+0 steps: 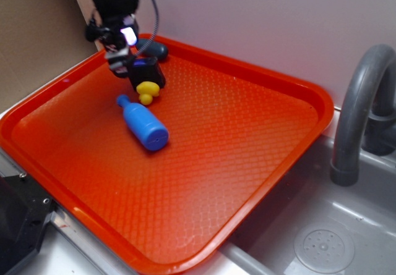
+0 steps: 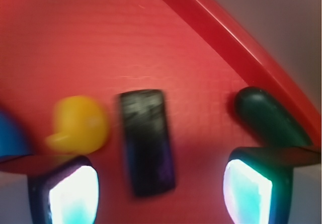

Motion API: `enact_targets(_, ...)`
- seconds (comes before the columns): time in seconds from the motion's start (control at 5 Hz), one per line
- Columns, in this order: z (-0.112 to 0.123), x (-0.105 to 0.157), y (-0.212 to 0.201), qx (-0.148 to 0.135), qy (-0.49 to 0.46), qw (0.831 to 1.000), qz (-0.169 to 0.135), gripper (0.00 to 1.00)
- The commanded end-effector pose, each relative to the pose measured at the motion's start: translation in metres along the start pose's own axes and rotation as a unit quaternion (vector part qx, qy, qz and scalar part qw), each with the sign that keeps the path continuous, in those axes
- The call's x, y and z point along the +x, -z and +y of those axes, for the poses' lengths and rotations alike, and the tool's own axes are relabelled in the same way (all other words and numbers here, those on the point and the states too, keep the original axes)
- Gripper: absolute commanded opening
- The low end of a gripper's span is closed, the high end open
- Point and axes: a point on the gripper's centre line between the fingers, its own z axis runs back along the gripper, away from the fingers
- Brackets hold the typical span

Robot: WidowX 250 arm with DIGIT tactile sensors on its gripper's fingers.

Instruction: Grab the black box.

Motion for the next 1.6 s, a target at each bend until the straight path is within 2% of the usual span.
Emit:
enact_targets(0.0,-0.015,0.043,0.032,-0.009,0.044,0.999,0.016,0.00)
enact_targets(0.2,-0.019,0.043,0.016,-0.004,0.037,0.999,0.003,0.00)
enact_targets(0.4,-0.024,0.039,-0.007,0.014,0.014,1.000,0.005,0.00)
enact_targets(0.6,-0.033,0.032,-0.059,0.033,-0.032,0.999,-0.023,0.00)
enact_targets(0.8,-0.054,0.024,-0.112,0.028,-0.094,0.994,-0.038,0.00)
enact_targets(1.0,-0.072,0.026,-0.164,0.029,-0.146,0.988,-0.035,0.00)
enact_targets(1.2,-0.081,0.023,-0.185,0.010,-0.179,0.984,-0.018,0.00)
enact_targets(1.4,-0.092,0.018,-0.189,0.015,-0.216,0.976,0.024,0.00)
